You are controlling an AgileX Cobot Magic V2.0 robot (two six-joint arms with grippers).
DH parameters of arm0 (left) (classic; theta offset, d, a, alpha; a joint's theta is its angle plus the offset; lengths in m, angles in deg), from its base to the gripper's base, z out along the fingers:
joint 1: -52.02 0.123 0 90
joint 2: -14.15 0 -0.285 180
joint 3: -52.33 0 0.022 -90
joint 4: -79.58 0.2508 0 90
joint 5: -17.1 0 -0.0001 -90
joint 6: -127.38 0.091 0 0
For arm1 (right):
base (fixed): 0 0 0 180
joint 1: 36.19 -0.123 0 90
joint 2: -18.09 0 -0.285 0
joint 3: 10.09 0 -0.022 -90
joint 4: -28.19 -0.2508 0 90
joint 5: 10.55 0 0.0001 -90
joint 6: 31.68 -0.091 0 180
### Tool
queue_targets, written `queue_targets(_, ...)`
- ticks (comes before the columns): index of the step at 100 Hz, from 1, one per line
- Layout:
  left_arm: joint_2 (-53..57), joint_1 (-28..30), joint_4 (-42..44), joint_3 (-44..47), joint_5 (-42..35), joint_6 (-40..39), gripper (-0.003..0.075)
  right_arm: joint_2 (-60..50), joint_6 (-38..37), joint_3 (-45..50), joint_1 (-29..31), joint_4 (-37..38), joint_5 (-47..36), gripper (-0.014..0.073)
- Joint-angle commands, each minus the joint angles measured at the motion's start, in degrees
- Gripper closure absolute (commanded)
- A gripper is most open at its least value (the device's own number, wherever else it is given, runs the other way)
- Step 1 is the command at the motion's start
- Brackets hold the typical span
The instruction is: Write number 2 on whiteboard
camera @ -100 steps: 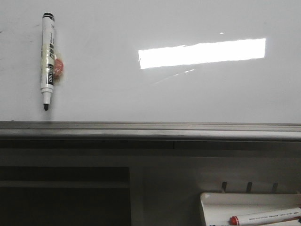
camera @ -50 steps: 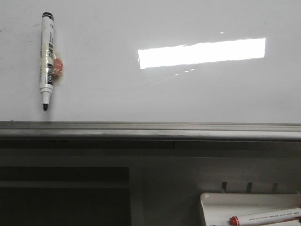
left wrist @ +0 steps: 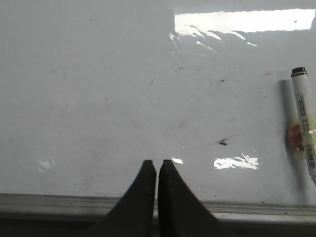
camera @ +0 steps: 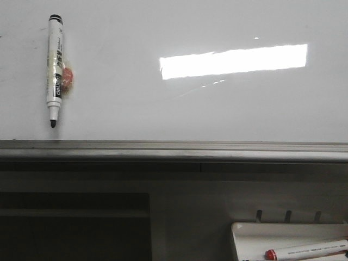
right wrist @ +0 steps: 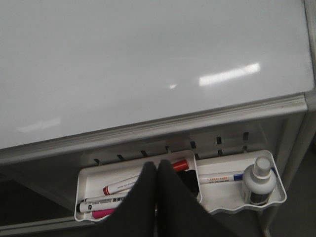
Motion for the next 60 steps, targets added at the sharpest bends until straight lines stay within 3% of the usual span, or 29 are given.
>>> queue_targets(1, -2.1, 0.1, 0.0, -3.2, -4.1, 0.5, 0.074, 2.2, 1.0, -3.1, 0.4, -0.4, -1.7, 0.0643)
queue_targets(13, -2.9, 0.1, -0.3, -3.2, -4.1, 3.4, 0.0682, 2.2, 1.0, -3.2, 0.4, -0.4, -3.8, 0.0643)
queue_targets(30, -2.9, -1.1, -0.5, -3.1, -7.5, 4.4, 0.0285, 2.2, 1.0, -3.2, 0.4, -0.4, -4.4, 0.0643)
queue_targets(37, -2.9, -1.7, -0.6, -2.4, -12.1, 4.4, 0.0194, 2.2, 1.0, -3.2, 0.4, -0.4, -4.6, 0.0643)
queue_targets(49, -3.1, -1.9, -3.9, -1.0, -20.4, 4.4, 0.0199, 2.2, 1.0, -3.2, 0.4, -0.4, -4.2, 0.0643)
queue_targets(60, -5.2, -2.9, -7.5, -0.8, -20.4, 4.5, 0.024, 2.2, 2.2, -2.9, -0.2, 0.6, -3.4, 0.0643)
